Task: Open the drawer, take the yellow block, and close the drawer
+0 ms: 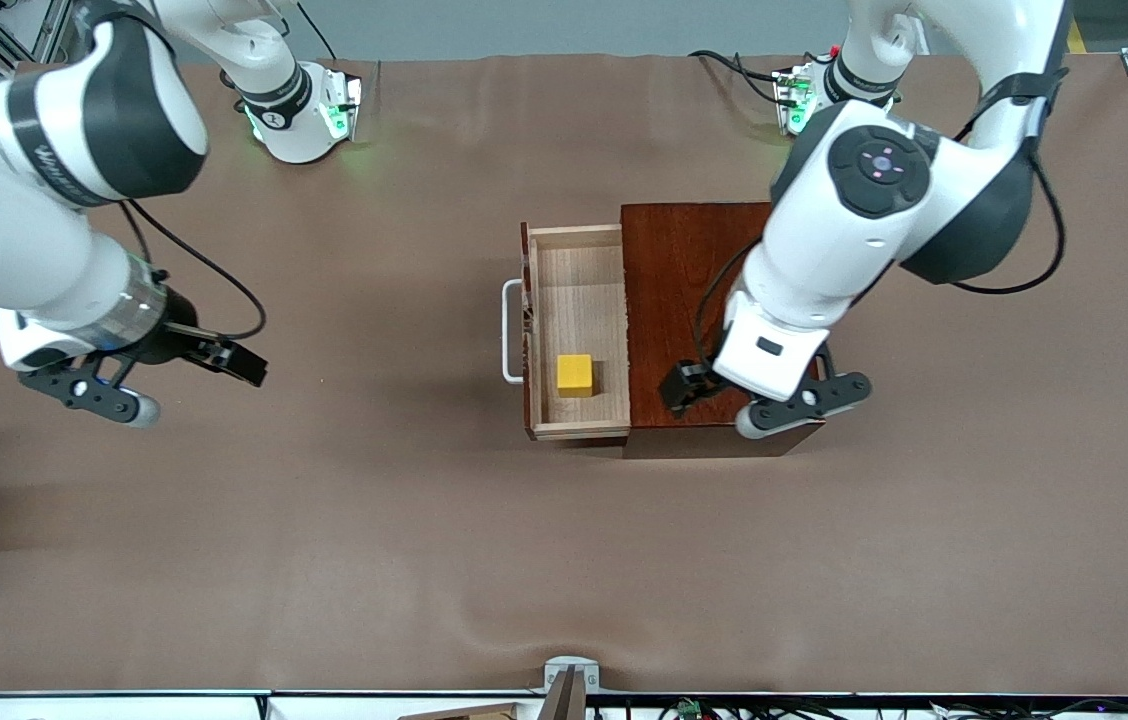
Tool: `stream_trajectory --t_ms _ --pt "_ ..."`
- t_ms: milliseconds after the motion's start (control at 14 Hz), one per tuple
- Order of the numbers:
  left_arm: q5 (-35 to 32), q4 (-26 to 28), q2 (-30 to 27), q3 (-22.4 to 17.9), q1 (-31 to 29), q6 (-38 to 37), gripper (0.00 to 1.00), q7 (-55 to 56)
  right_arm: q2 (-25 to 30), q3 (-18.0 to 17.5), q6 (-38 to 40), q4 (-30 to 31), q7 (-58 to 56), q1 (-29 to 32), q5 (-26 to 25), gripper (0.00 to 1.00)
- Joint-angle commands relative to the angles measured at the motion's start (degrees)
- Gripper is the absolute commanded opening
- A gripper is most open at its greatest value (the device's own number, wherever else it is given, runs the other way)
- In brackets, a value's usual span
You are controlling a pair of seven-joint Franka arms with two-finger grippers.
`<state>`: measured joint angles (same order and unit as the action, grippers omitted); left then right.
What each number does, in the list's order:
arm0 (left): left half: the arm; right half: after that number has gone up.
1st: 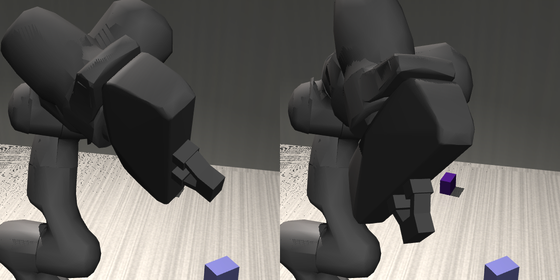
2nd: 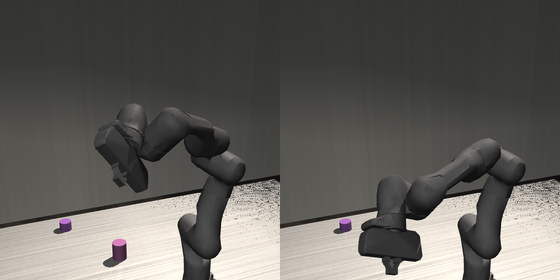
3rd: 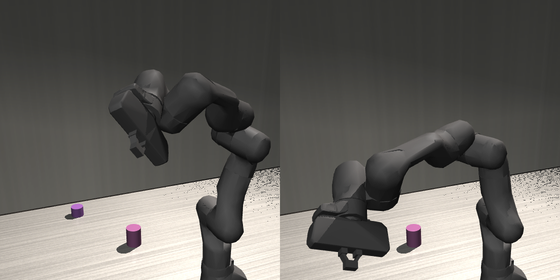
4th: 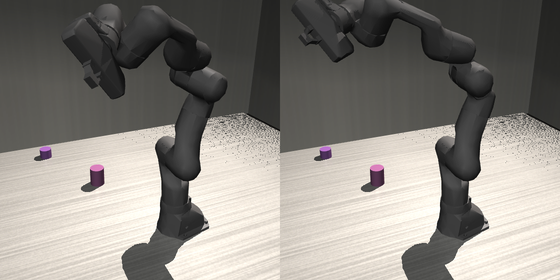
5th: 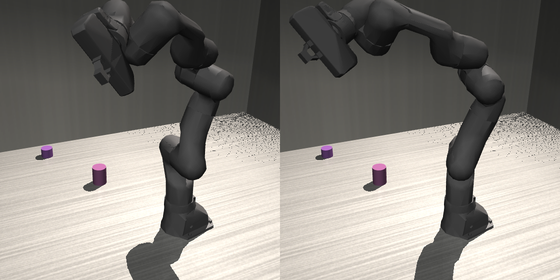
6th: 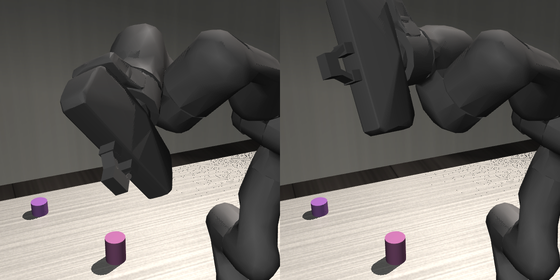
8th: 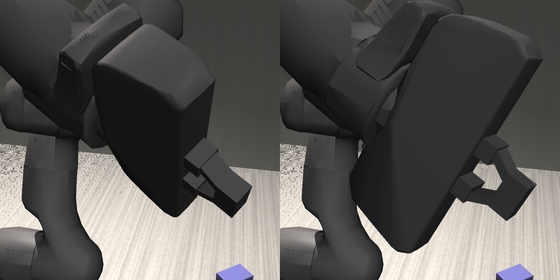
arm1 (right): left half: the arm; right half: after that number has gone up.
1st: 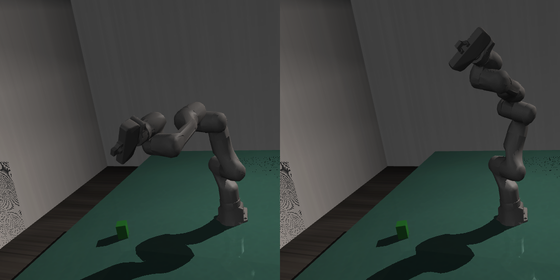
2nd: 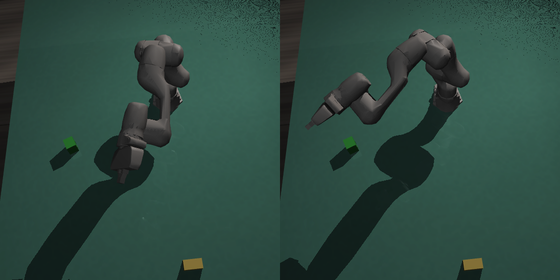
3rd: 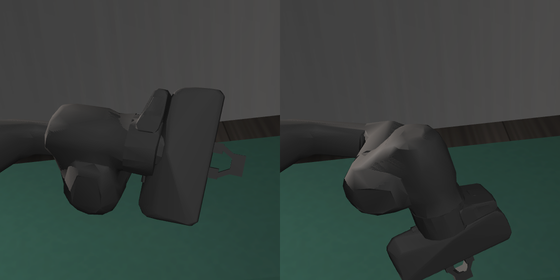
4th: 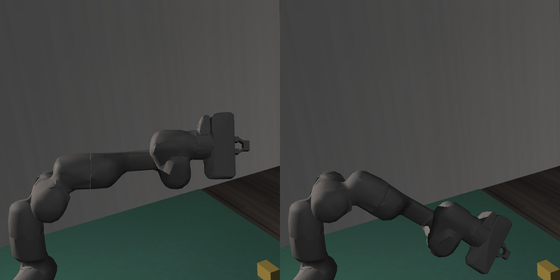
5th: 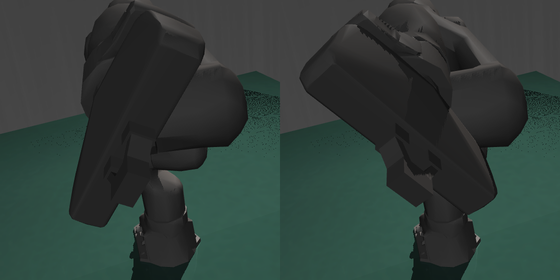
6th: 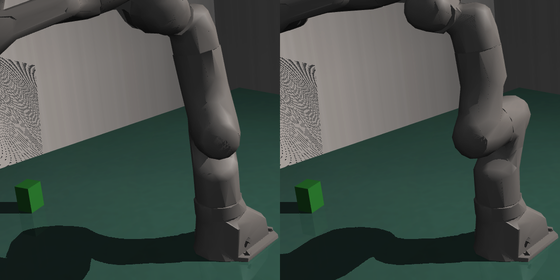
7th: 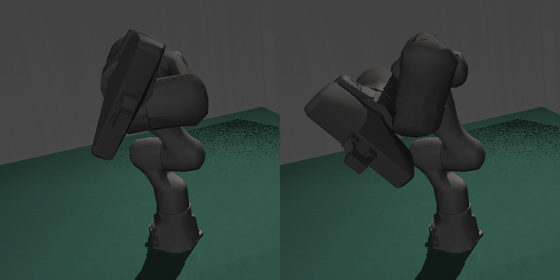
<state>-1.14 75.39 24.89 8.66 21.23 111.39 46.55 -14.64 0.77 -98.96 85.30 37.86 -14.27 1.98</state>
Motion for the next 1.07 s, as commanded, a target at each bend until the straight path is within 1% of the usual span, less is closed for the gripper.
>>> stream_trajectory --t_ms 0,214,356,427,641,712,783,997 --pt "1.5 2.8 -2.5 0.4 -2.2 -3.4 1.0 -4.6 -1.0 0.3 -0.4 -0.2 11.4 -4.0 0.6 1.0" --pt "1.5 2.7 -2.5 0.4 -4.4 -8.4 1.0 -9.4 -1.8 0.2 -1.8 -0.4 28.3 -9.3 1.3 1.0" --pt "1.5 2.7 -2.5 0.3 -5.9 -11.4 1.0 -9.8 -2.0 0.3 -3.4 -0.5 37.3 -12.7 3.4 1.0" --pt "1.5 2.7 -2.6 0.3 -6.7 -14.1 1.0 -9.9 -2.5 0.3 -4.4 -0.5 42.4 -14.3 3.6 1.0" --pt "1.4 2.7 -3.9 0.3 -10.4 -20.0 1.0 -13.0 -4.8 0.3 -8.5 -0.6 59.0 -20.4 3.2 1.0" --pt "1.5 2.7 -4.1 0.3 -11.4 -22.0 1.0 -14.1 -5.7 0.3 -9.8 -1.0 64.3 -21.6 3.2 1.0" --pt "1.4 2.7 -4.1 0.3 -12.6 -24.8 1.0 -15.5 -7.0 0.3 -11.2 -2.3 68.9 -23.2 3.2 1.0" --pt "1.5 2.7 -4.1 0.3 -14.6 -28.4 1.0 -21.7 -12.1 0.3 -11.8 -7.5 78.9 -26.4 3.1 1.0"
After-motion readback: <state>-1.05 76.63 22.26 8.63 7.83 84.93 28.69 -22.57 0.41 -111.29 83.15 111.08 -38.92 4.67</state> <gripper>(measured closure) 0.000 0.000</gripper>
